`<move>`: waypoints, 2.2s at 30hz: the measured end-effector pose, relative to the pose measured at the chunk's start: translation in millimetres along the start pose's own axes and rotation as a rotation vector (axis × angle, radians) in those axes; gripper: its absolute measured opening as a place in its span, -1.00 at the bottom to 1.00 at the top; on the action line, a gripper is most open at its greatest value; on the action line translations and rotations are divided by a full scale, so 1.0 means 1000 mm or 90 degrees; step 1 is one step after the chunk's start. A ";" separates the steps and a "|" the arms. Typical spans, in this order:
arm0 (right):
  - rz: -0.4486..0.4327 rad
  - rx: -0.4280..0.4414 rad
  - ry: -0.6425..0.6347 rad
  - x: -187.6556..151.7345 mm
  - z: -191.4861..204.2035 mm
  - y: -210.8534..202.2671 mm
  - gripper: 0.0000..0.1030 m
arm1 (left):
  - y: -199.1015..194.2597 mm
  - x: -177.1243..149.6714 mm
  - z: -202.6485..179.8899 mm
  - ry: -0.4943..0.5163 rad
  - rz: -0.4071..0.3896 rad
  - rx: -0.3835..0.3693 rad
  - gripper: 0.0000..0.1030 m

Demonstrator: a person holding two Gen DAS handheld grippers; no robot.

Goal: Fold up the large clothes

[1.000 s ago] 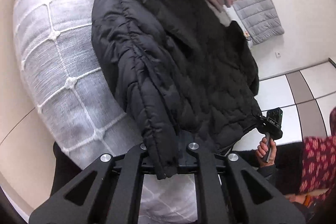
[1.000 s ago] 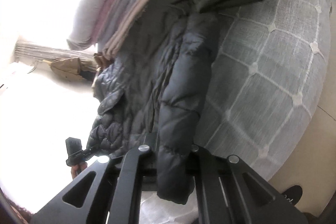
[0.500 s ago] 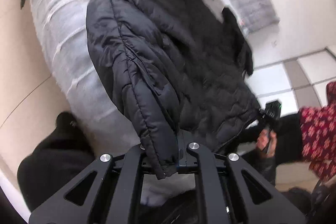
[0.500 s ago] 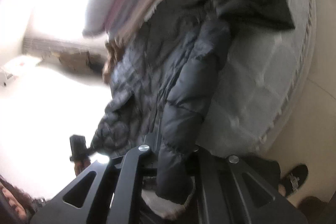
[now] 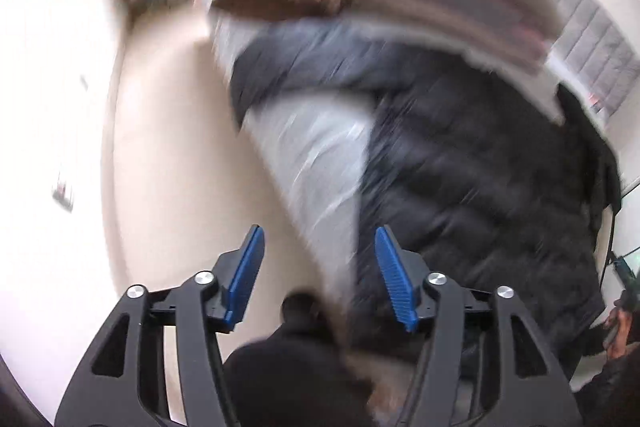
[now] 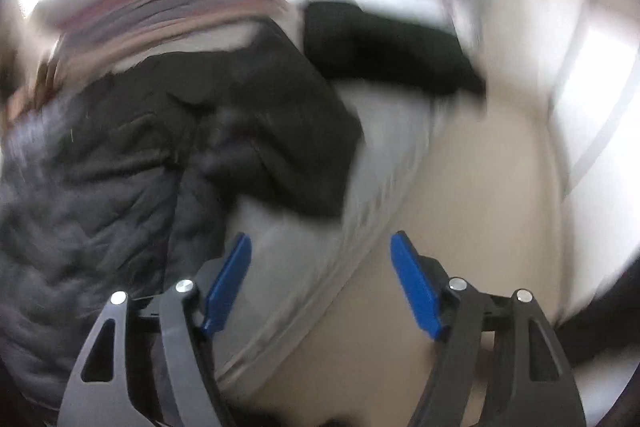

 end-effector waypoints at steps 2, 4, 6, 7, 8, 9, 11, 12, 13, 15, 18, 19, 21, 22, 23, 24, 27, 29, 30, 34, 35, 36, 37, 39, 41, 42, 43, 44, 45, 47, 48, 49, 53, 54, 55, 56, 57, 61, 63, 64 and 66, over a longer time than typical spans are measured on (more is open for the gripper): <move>-0.036 -0.035 -0.078 0.007 0.013 0.007 0.37 | -0.001 0.019 -0.043 0.044 -0.054 -0.027 0.24; -0.038 -0.033 -0.072 0.006 0.014 0.016 0.37 | 0.001 0.024 -0.085 0.088 -0.074 -0.071 0.25; -0.032 -0.039 -0.047 0.005 0.007 0.031 0.37 | 0.005 0.028 -0.126 0.116 -0.089 -0.113 0.25; -0.027 -0.032 -0.040 0.006 0.009 0.037 0.37 | 0.009 0.029 -0.147 0.129 -0.094 -0.133 0.25; -0.020 -0.026 -0.037 0.006 0.009 0.044 0.37 | 0.012 0.027 -0.167 0.141 -0.094 -0.150 0.25; -0.021 -0.021 -0.039 0.007 0.010 0.048 0.37 | 0.020 0.027 -0.185 0.151 -0.091 -0.166 0.25; -0.039 -0.004 -0.046 0.006 0.022 0.041 0.38 | 0.028 0.019 -0.209 0.163 -0.076 -0.192 0.25; -0.057 0.002 -0.056 0.008 0.023 0.039 0.46 | 0.034 0.018 -0.221 0.165 -0.068 -0.206 0.25; -0.074 0.008 -0.065 0.005 0.026 0.036 0.52 | 0.031 0.013 -0.226 0.166 -0.061 -0.216 0.25; -0.108 0.012 -0.096 0.007 0.029 0.030 0.64 | 0.041 0.010 -0.243 0.166 -0.046 -0.236 0.25; -0.130 0.013 -0.154 0.005 0.039 0.028 0.76 | 0.044 -0.001 -0.252 0.167 -0.032 -0.254 0.25; -0.131 0.011 -0.173 0.003 0.043 0.029 0.78 | 0.042 -0.007 -0.251 0.166 -0.028 -0.259 0.25; -0.121 0.006 -0.212 0.001 0.048 0.038 0.78 | 0.049 -0.011 -0.256 0.160 -0.015 -0.267 0.25; -0.118 0.015 -0.218 0.001 0.051 0.041 0.78 | 0.050 -0.013 -0.255 0.156 -0.010 -0.271 0.25; -0.114 0.015 -0.227 0.001 0.053 0.045 0.78 | 0.051 -0.017 -0.255 0.153 -0.005 -0.273 0.25; -0.112 0.001 -0.241 0.002 0.054 0.050 0.78 | 0.050 -0.021 -0.251 0.150 -0.002 -0.275 0.25; -0.110 -0.002 -0.248 0.005 0.055 0.062 0.81 | 0.055 -0.025 -0.255 0.151 0.004 -0.281 0.25; -0.104 -0.011 -0.235 0.007 0.049 0.068 0.84 | 0.057 -0.026 -0.258 0.154 0.007 -0.284 0.26; -0.102 -0.024 -0.227 0.009 0.044 0.070 0.84 | 0.057 -0.027 -0.259 0.154 0.007 -0.285 0.26; -0.072 -0.015 -0.167 0.009 0.024 0.084 0.84 | 0.058 -0.030 -0.262 0.156 0.011 -0.288 0.26; -0.061 -0.009 -0.155 0.008 0.021 0.086 0.84 | 0.059 -0.031 -0.262 0.156 0.012 -0.289 0.26; -0.048 0.004 -0.144 0.006 0.020 0.089 0.84 | 0.060 -0.031 -0.263 0.157 0.014 -0.289 0.26; -0.041 0.010 -0.137 0.004 0.020 0.091 0.83 | 0.060 -0.032 -0.263 0.157 0.015 -0.289 0.26; -0.031 0.027 -0.118 0.004 0.018 0.092 0.82 | 0.061 -0.034 -0.264 0.156 0.017 -0.290 0.26; -0.019 0.051 -0.078 0.005 0.013 0.094 0.48 | 0.062 -0.035 -0.264 0.156 0.017 -0.287 0.26; -0.012 0.057 -0.059 0.006 0.010 0.094 0.09 | 0.062 -0.035 -0.264 0.157 0.018 -0.286 0.27; 0.000 0.070 -0.017 0.006 0.002 0.096 -0.11 | 0.063 -0.037 -0.264 0.157 0.020 -0.285 0.27; 0.006 0.073 0.007 0.007 -0.003 0.098 -0.46 | 0.064 -0.038 -0.265 0.156 0.022 -0.286 0.27; 0.007 0.082 0.046 0.009 -0.012 0.099 -0.56 | 0.065 -0.039 -0.265 0.154 0.025 -0.286 0.27; 0.008 0.100 0.110 0.013 -0.028 0.099 -0.68 | 0.065 -0.040 -0.265 0.151 0.028 -0.287 0.27; 0.003 0.112 0.142 0.017 -0.037 0.098 -0.71 | 0.065 -0.040 -0.265 0.151 0.028 -0.287 0.27; -0.004 0.121 0.166 0.023 -0.045 0.096 -0.72 | 0.066 -0.041 -0.265 0.150 0.029 -0.288 0.28; -0.054 0.143 0.218 0.064 -0.076 0.080 -0.77 | 0.071 -0.042 -0.265 0.144 0.035 -0.290 0.31; -0.068 0.152 0.228 0.078 -0.085 0.075 -0.78 | 0.073 -0.042 -0.266 0.142 0.038 -0.289 0.32; -0.077 0.157 0.236 0.088 -0.091 0.071 -0.78 | 0.076 -0.043 -0.266 0.141 0.040 -0.288 0.32; -0.088 0.167 0.251 0.103 -0.100 0.067 -0.78 | 0.078 -0.043 -0.268 0.140 0.044 -0.289 0.33; -0.098 0.178 0.268 0.118 -0.110 0.064 -0.78 | 0.080 -0.043 -0.268 0.139 0.046 -0.289 0.33; -0.111 0.205 0.329 0.161 -0.148 0.065 -0.78 | 0.092 -0.045 -0.274 0.140 0.059 -0.290 0.33; -0.096 0.225 0.378 0.173 -0.171 0.076 -0.78 | 0.097 -0.045 -0.277 0.139 0.066 -0.289 0.34; -0.094 0.224 0.397 0.176 -0.182 0.083 -0.78 | 0.099 -0.045 -0.278 0.138 0.069 -0.290 0.34; -0.080 0.234 0.460 0.174 -0.205 0.101 -0.78 | 0.103 -0.045 -0.281 0.135 0.073 -0.291 0.34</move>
Point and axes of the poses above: each gripper's, at about its wrist camera, not at the fingertips, and y roughly the way its jaws point, z to its left, x to its top, the point moved 10 cm from there along y, roughly the way its jaws point, and after that the axes turned 9 degrees about -z, right-handed, at the moved point
